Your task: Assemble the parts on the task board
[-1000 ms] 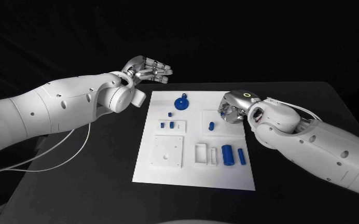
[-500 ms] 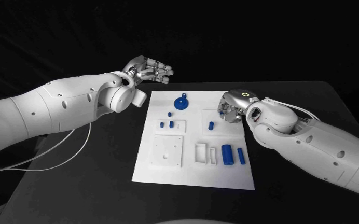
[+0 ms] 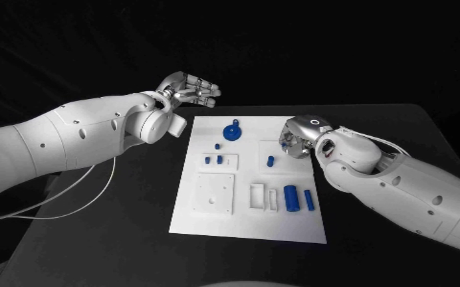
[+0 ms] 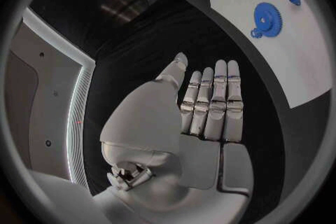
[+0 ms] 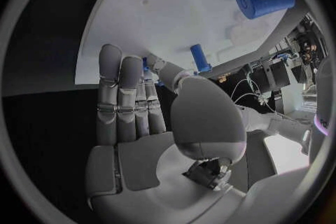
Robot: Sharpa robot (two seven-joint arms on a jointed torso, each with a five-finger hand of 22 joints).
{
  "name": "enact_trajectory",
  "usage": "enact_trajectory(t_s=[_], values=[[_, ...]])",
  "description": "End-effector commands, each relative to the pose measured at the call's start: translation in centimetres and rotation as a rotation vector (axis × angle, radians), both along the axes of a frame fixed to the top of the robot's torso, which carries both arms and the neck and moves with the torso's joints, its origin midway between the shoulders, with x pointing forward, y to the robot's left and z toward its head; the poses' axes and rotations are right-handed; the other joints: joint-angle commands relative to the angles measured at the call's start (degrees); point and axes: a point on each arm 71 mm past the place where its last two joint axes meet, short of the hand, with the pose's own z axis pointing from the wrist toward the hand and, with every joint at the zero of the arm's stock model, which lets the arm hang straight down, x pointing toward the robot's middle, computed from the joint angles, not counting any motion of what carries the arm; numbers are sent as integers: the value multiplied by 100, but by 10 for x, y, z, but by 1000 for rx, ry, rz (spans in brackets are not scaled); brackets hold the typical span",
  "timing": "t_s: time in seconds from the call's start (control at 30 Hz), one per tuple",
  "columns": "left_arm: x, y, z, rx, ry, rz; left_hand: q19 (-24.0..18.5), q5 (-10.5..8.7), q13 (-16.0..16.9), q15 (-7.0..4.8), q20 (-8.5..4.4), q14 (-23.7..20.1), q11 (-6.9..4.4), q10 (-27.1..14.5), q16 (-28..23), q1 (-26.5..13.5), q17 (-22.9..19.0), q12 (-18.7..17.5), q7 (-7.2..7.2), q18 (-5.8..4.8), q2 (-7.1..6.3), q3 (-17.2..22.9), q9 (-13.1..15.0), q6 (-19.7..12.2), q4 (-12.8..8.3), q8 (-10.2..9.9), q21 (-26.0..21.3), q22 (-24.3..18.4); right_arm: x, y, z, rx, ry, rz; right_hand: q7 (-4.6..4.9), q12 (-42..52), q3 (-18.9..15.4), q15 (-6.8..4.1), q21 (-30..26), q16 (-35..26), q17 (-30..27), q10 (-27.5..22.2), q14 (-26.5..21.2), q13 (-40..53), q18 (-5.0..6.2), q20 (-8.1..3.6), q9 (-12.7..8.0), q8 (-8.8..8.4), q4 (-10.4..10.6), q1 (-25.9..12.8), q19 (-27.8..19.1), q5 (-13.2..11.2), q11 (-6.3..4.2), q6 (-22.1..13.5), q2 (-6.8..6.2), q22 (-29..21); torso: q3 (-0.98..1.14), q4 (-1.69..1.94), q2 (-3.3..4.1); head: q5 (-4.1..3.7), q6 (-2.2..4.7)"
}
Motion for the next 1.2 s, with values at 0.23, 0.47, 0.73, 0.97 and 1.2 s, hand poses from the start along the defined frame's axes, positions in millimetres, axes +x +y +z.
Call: enact_trajectory(t_s=[0.23, 0.47, 0.73, 0.97, 1.2], values=[[3, 1, 0, 7, 3, -7, 17, -55, -1, 16, 31, -48, 14, -69, -31, -59, -9, -7, -21, -69, 33, -95, -3, 7, 78, -18, 36, -53, 0, -5, 22, 65, -17, -34, 2, -14, 20, -45, -115, 39, -26, 58, -2, 18, 50, -25, 30, 24, -19, -13, 12, -68, -12, 40, 28, 252, -8, -15, -16, 12, 24], [6, 2, 0, 9, 3, -3, 18, -55, -1, 20, 36, -57, 17, -79, -28, -44, -8, -6, -20, -65, 37, -128, -3, 5, 104, -18, 37, -85, -5, 2, 42, 161, -51, -8, -1, -14, 10, -53, -152, 59, -29, 66, -6, 16, 52, -33, 31, 23, -11, -3, 28, -76, -15, 47, 30, 389, -10, -26, -24, 43, 40], [9, 0, 0, 8, -6, 5, 24, -57, 0, 18, 36, -51, 16, -75, -25, -45, -6, -5, -20, -64, 43, -141, -4, 1, 120, -19, 41, -99, -20, 21, 55, 272, -55, 60, -1, -14, 4, -52, -215, 53, -43, 66, -9, 15, 52, -32, 37, 24, -10, 1, 37, -75, -14, 49, 37, 480, -12, -27, -30, 200, 43], [14, -4, 0, 0, -25, 19, 33, -54, 0, 14, 32, -41, 12, -64, -22, -27, -3, -5, -17, -62, 49, -152, -3, 0, 131, -18, 46, -121, -36, 48, 53, 305, -45, 136, 0, -14, -14, -53, -236, 51, -47, 66, -7, 15, 53, -31, 38, 23, -11, 5, 46, -72, -14, 45, 44, 496, -22, -25, -42, 423, 22], [24, -16, 0, -11, -46, 38, 42, -47, -1, 9, 28, -30, 7, -51, -20, -12, -1, -5, -19, -63, 60, -153, -3, 3, 135, -17, 53, -146, -55, 81, 29, 264, -18, 221, -1, -14, -32, -52, -262, 52, -52, 65, -6, 15, 53, -31, 41, 24, -24, 12, 58, -74, -15, 48, 55, 523, -58, 19, -91, 613, -69]])
